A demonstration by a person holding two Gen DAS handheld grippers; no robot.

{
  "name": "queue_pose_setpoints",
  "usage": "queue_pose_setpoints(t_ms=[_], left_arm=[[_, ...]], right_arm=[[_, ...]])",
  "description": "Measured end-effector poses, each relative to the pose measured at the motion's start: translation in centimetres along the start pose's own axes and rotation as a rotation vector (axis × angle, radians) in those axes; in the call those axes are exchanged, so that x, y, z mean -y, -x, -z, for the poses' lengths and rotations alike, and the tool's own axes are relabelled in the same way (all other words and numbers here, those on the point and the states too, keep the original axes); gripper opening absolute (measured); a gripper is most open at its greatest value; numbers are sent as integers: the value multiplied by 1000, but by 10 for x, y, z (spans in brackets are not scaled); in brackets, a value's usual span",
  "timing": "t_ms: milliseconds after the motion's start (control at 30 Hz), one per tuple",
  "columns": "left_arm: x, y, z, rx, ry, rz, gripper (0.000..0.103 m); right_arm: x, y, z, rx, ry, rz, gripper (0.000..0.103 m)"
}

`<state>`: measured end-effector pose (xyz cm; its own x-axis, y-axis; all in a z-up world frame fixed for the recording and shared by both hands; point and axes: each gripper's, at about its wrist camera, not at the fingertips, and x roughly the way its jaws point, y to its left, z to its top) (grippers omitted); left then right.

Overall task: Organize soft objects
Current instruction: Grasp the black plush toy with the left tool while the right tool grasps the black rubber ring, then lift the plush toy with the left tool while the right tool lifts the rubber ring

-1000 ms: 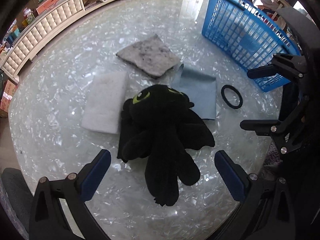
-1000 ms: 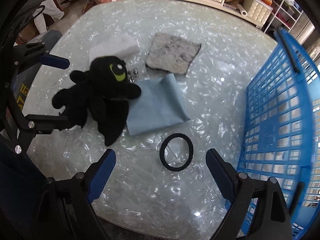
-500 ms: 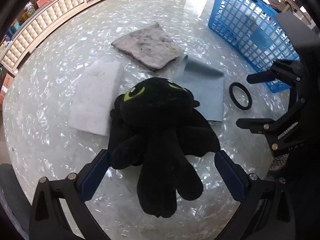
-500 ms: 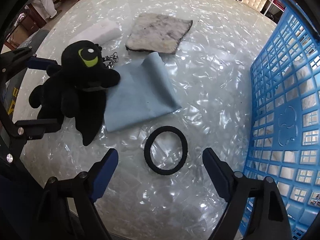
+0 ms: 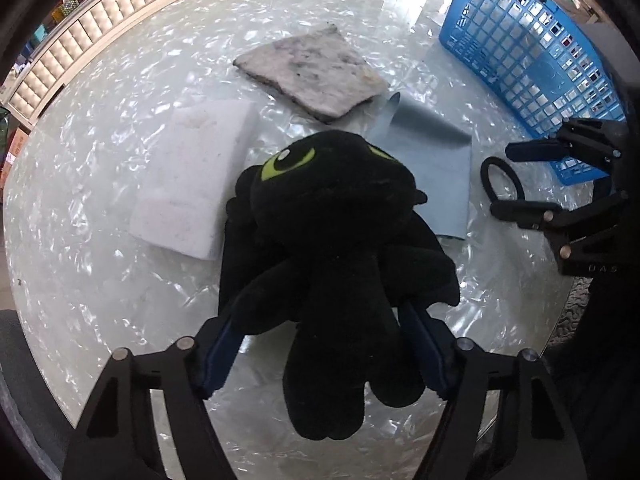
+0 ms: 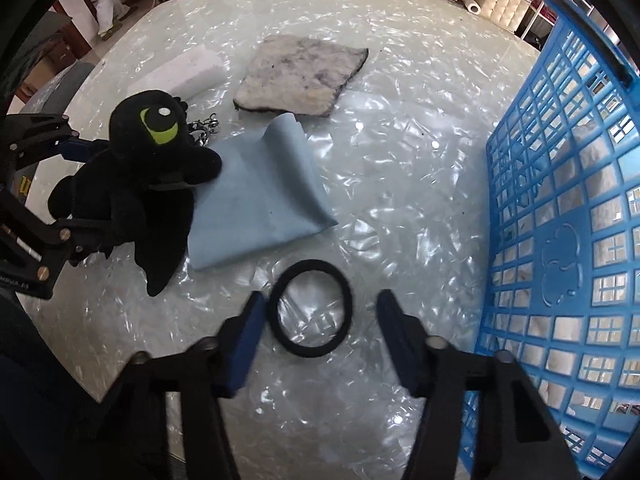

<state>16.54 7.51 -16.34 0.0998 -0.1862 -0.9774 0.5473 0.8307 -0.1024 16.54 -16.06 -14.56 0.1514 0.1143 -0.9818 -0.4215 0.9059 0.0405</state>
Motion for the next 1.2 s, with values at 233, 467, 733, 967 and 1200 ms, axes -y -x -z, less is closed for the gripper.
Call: queue_pose_setpoints(t_ms=[233, 467, 733, 967, 1200], left_arm=[[1, 1, 2, 1, 3, -46, 47], [7, 14, 17, -16, -17, -10, 44], [10, 41, 29, -10, -6, -41, 44], [10, 80, 31, 46, 52, -37, 44], [47, 114, 26, 111, 18, -38, 44]], right_arm=[[-12, 7, 11, 21, 37, -11, 27], [-26, 16, 14, 4, 21, -57, 9], [-29, 47, 18, 44, 46, -66, 9], [-31, 85, 17, 97, 72, -90, 9], [-28, 127, 25, 149, 121, -115, 9]])
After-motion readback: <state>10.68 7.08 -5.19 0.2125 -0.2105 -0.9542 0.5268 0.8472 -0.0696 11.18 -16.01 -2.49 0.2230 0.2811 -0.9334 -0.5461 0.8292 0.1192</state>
